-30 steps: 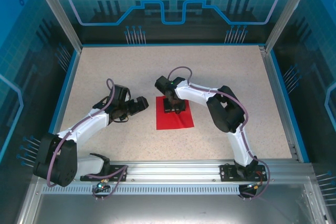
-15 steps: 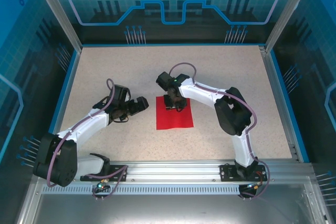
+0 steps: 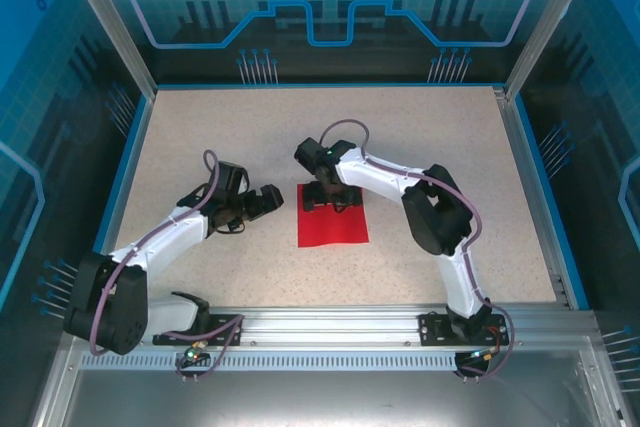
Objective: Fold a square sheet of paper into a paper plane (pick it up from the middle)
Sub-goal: Fold the square sheet of paper in half at the center of the table.
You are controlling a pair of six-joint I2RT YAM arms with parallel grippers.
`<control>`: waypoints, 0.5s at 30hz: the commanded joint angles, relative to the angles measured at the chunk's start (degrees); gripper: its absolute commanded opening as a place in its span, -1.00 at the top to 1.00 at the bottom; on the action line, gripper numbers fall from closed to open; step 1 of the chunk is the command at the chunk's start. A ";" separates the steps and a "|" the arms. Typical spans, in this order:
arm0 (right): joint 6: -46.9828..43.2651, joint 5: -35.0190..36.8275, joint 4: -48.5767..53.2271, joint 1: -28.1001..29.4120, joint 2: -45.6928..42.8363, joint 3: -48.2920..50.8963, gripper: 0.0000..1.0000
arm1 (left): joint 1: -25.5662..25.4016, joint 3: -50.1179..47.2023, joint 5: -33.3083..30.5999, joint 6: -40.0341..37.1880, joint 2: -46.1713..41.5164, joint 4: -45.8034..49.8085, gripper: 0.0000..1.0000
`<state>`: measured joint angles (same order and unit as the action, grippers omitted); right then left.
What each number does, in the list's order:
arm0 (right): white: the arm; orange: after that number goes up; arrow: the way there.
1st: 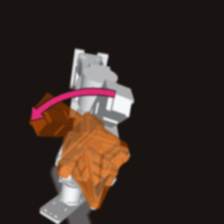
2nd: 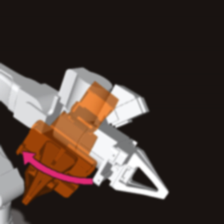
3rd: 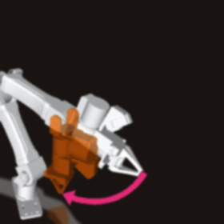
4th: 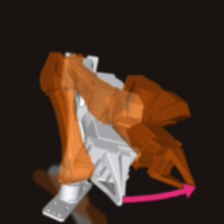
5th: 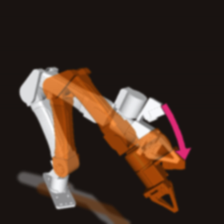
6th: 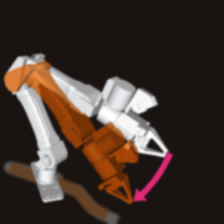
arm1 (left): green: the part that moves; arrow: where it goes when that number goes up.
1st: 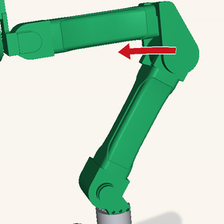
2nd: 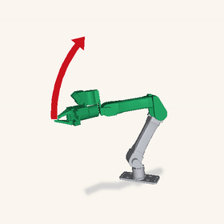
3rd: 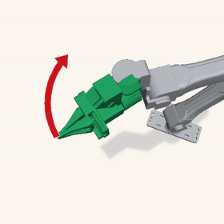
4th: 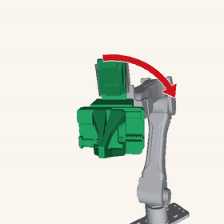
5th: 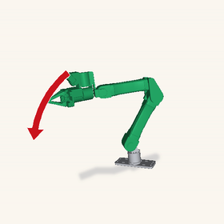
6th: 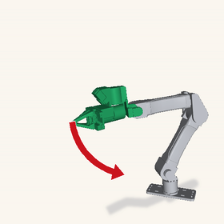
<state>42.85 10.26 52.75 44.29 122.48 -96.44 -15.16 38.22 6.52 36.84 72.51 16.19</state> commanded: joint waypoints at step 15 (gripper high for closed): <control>-0.93 1.38 3.24 2.19 6.05 -2.53 -0.48 | 0.57 1.95 1.30 -2.25 1.10 1.26 -0.97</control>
<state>42.06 10.55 53.04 45.82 126.89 -98.37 -15.16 38.22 6.52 35.83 73.25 16.23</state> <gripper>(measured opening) 0.751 0.985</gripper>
